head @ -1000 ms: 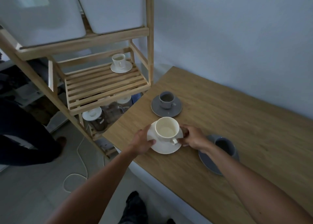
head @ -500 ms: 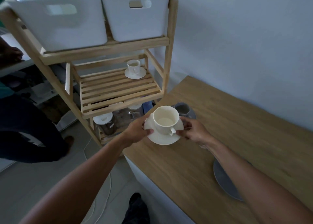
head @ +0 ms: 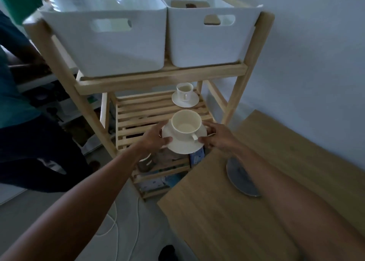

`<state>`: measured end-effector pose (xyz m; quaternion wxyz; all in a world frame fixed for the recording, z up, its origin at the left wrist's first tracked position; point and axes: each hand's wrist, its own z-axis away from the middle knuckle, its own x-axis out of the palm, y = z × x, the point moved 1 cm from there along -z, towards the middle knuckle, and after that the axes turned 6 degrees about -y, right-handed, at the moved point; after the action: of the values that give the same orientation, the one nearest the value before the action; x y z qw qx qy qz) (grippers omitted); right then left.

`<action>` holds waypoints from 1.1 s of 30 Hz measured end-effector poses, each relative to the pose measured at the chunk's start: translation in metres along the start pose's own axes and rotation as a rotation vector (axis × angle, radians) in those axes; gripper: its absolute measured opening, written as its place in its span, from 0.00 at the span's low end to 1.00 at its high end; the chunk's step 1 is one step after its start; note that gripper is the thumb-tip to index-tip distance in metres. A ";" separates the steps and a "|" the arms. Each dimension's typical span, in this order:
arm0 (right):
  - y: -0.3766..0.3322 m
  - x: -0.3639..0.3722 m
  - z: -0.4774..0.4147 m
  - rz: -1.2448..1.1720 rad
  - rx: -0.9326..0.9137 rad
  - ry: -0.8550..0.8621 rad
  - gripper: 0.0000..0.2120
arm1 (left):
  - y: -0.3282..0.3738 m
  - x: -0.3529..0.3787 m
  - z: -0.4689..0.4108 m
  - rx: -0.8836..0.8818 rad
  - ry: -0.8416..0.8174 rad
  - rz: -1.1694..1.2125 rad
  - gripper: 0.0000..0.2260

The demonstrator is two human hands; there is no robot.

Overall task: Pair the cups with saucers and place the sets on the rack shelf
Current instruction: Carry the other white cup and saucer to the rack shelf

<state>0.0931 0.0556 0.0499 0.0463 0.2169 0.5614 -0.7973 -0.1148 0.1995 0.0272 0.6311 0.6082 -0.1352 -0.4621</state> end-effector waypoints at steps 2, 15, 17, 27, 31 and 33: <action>-0.007 0.007 -0.033 0.023 -0.015 -0.030 0.33 | -0.010 -0.017 -0.017 -0.005 0.018 0.030 0.28; 0.013 0.069 -0.204 0.036 -0.001 -0.137 0.33 | -0.100 -0.083 -0.102 -0.163 0.170 0.144 0.26; 0.014 0.073 -0.227 0.004 0.001 -0.174 0.32 | -0.109 -0.089 -0.114 -0.185 0.198 0.143 0.26; -0.005 0.083 -0.324 0.038 -0.035 -0.169 0.27 | -0.132 -0.133 -0.190 -0.287 0.423 0.047 0.26; -0.005 0.088 -0.352 0.005 -0.018 -0.160 0.24 | -0.141 -0.142 -0.210 -0.334 0.470 0.012 0.29; -0.006 0.089 -0.364 0.079 -0.033 -0.135 0.21 | -0.141 -0.145 -0.217 -0.347 0.456 0.006 0.29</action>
<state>0.1175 0.4057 -0.0804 0.1191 0.1838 0.5611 -0.7983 -0.0926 0.4714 -0.0904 0.7411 0.5789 0.0898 -0.3278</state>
